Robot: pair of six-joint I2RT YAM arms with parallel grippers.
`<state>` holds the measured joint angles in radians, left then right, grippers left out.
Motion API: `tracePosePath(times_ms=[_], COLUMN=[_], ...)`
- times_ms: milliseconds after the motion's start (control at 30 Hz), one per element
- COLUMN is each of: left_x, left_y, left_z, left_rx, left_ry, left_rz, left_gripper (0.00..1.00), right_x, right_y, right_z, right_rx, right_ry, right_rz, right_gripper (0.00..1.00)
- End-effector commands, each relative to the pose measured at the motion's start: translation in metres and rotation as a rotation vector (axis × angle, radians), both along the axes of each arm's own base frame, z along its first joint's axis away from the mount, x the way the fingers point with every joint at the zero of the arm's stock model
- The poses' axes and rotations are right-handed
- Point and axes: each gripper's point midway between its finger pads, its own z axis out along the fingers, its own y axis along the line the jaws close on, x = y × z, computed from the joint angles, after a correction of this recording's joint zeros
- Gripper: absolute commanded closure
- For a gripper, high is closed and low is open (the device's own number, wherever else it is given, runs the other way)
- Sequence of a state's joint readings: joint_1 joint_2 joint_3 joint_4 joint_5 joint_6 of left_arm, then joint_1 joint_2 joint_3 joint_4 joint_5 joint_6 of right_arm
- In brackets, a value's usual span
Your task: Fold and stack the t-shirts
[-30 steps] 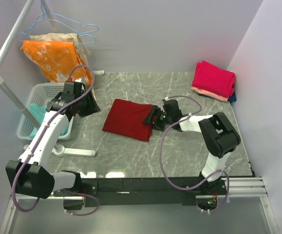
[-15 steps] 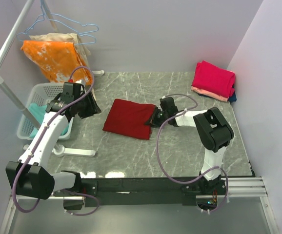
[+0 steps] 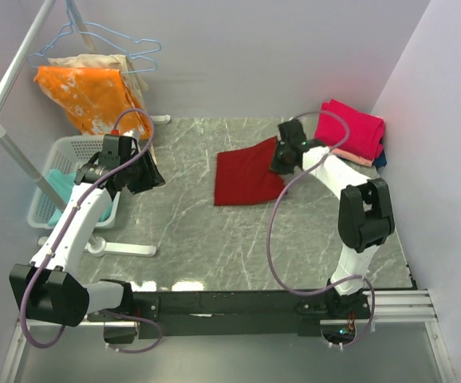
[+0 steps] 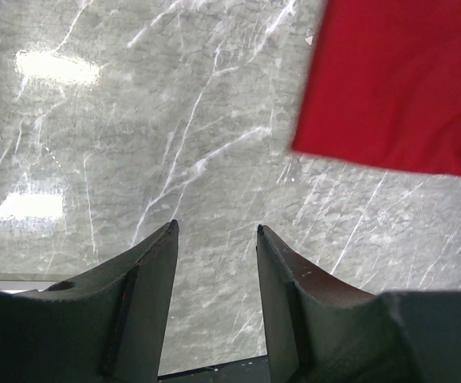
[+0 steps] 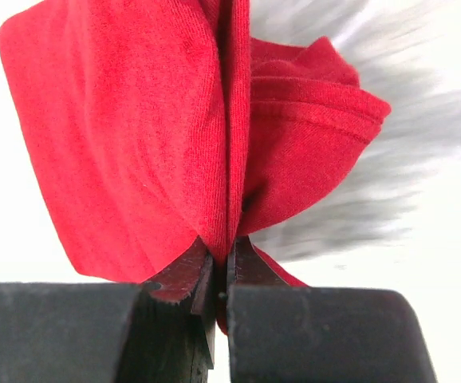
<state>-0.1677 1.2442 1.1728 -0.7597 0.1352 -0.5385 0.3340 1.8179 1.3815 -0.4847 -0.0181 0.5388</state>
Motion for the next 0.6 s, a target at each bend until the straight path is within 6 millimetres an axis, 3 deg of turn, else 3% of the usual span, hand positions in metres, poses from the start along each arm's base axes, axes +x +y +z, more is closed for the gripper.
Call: tracePosePath(times_ms=[0, 267, 333, 567], left_x=[0.007, 0.007, 0.008, 0.01], left_y=[-0.001, 0.002, 0.002, 0.0], left_z=[0.022, 0.024, 0.023, 0.021], left_rx=[-0.007, 0.001, 0.002, 0.002], left_ry=[-0.075, -0.089, -0.086, -0.074], left_rz=[-0.01, -0.001, -0.002, -0.01], left_gripper=[0.51, 0.5, 0.5, 0.51], right_x=[-0.004, -0.025, -0.033, -0.046], right_y=[-0.079, -0.172, -0.187, -0.253], right_z=[-0.001, -0.033, -0.039, -0.035], right_rx=[-0.245, -0.317, -0.338, -0.405], right_ry=[0.111, 0.283, 0.314, 0.38], right_rz=[-0.092, -0.219, -0.222, -0.358], right_gripper=[1.0, 1.0, 1.0, 1.0])
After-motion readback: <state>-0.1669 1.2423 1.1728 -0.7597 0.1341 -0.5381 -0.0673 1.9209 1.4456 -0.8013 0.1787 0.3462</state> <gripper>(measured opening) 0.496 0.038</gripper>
